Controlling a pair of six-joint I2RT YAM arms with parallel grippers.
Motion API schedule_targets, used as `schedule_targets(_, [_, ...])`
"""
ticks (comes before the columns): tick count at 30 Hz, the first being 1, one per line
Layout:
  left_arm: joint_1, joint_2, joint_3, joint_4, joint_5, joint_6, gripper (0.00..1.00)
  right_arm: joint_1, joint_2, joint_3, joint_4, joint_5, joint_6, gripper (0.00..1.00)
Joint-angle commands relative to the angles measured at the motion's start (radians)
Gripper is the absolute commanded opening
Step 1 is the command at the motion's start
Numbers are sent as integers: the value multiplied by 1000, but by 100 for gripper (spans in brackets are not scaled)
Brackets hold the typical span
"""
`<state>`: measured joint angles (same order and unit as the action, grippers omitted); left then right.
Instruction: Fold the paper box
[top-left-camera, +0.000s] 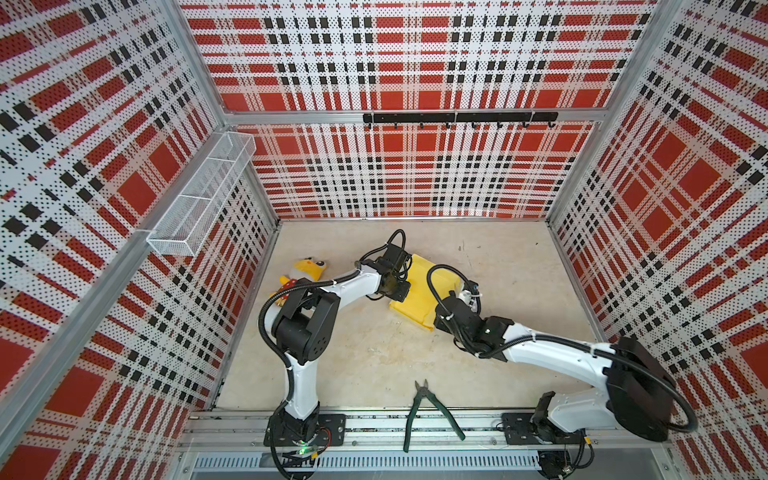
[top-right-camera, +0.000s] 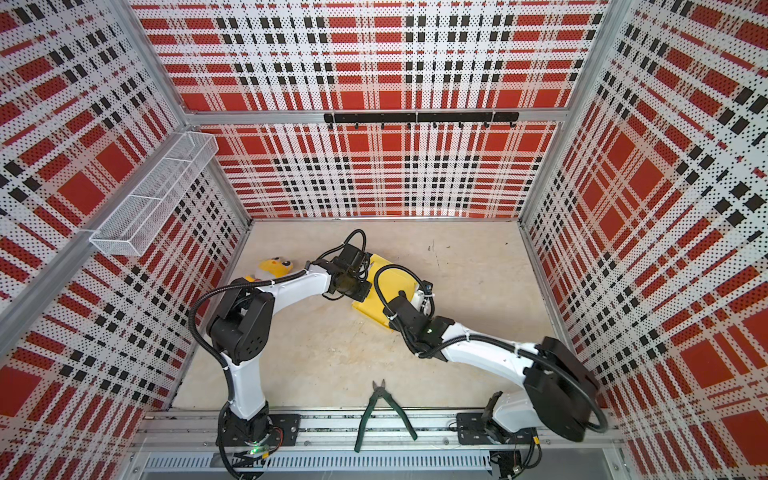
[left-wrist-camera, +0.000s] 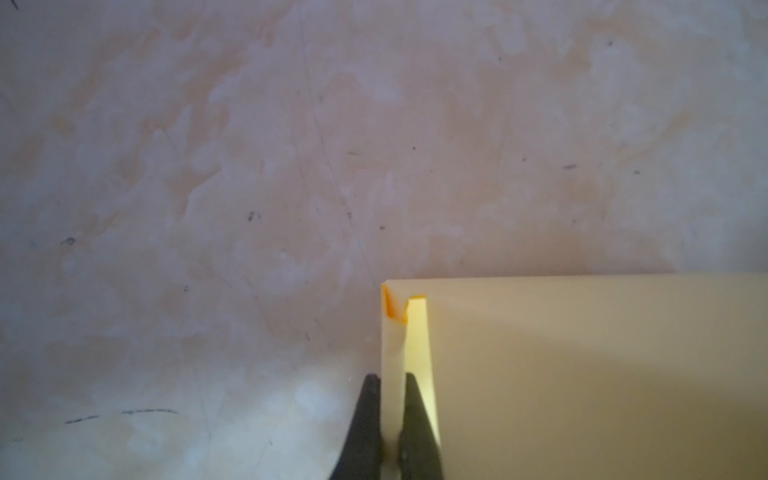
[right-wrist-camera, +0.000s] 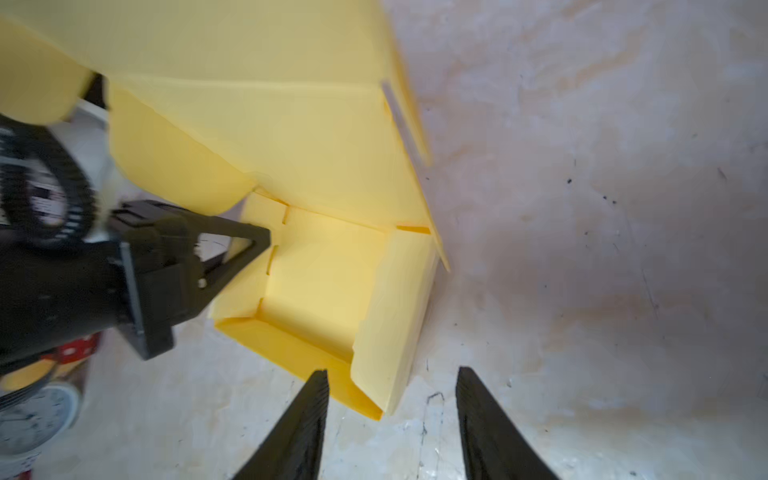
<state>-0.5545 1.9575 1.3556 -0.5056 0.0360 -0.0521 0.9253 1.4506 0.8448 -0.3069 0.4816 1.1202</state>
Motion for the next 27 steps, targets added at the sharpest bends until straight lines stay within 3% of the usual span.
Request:
schedule_targets(1, [-13, 18, 22, -13, -40, -47, 4, -1, 58, 92, -66, 17, 58, 51])
schedule_targets(9, [-36, 13, 2, -5, -56, -88, 5, -56, 149, 88, -24, -24, 145, 48])
schedule_targets(18, [-39, 16, -9, 2, -61, -109, 6, -96, 299, 173, -18, -99, 127, 46])
schedule_targets(27, [-41, 17, -10, 5, -54, -119, 7, -112, 422, 240, -62, -148, 99, 21])
